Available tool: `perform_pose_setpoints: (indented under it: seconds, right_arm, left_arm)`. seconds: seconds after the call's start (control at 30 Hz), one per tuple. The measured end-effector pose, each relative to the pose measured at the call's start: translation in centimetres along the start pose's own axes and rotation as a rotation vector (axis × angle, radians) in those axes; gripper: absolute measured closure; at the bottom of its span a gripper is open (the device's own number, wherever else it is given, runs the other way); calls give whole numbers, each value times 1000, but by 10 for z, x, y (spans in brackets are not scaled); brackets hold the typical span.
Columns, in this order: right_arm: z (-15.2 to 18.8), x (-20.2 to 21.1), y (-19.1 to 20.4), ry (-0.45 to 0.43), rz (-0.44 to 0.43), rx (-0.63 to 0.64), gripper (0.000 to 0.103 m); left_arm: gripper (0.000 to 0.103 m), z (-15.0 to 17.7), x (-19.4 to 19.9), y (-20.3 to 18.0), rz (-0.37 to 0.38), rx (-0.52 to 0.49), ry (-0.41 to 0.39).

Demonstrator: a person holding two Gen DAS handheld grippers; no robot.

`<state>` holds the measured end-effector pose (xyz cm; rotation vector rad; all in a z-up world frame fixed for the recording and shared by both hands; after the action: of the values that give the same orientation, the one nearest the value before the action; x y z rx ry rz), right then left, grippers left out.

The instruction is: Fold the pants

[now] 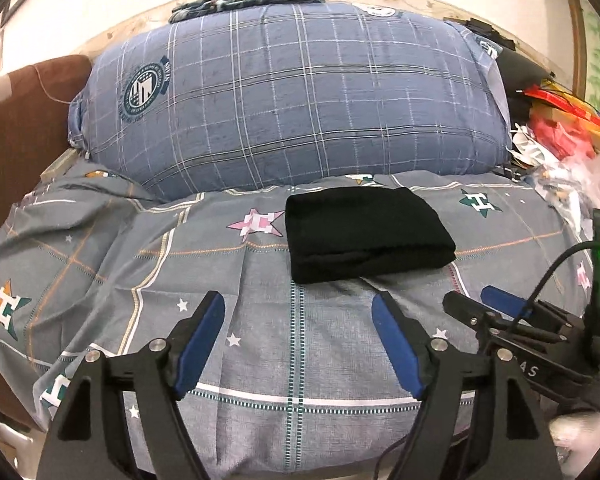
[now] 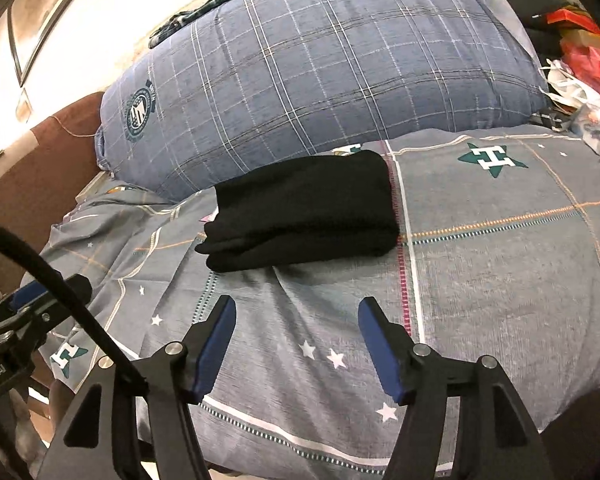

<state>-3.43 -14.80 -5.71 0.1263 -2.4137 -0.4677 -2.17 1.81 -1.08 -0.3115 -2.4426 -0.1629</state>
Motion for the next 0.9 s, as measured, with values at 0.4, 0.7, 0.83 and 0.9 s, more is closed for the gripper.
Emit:
perform_pose_setpoints:
  seconds: [0.4,0.7,0.83,0.9]
  right_arm:
    - [11,-11,4,39,12,16,33]
    - [18,-17,11,64,17,32,33]
    - [20,-20,14,74,19,39,33]
    - [21,-21,14,79,20,39,32]
  left_arm:
    - [27,11,-8,-1,7,-9,36]
    - [27,14,-10,3,10,3,45]
    - [27,16,-13,4,11,7,55]
    - [27,17,-15,4,10,8,61]
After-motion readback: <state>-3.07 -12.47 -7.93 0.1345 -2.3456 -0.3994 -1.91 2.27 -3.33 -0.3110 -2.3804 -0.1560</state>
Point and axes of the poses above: each gripper's, at about its wrist camera, not at the fingertips, and x roughly against the way its jaws point, y to its left, z to its underside, the point moved 9 cm from there along -x, roughly the way its jaws point, and after that the axes turned 2 degrees about z, right-handed, at the moved point
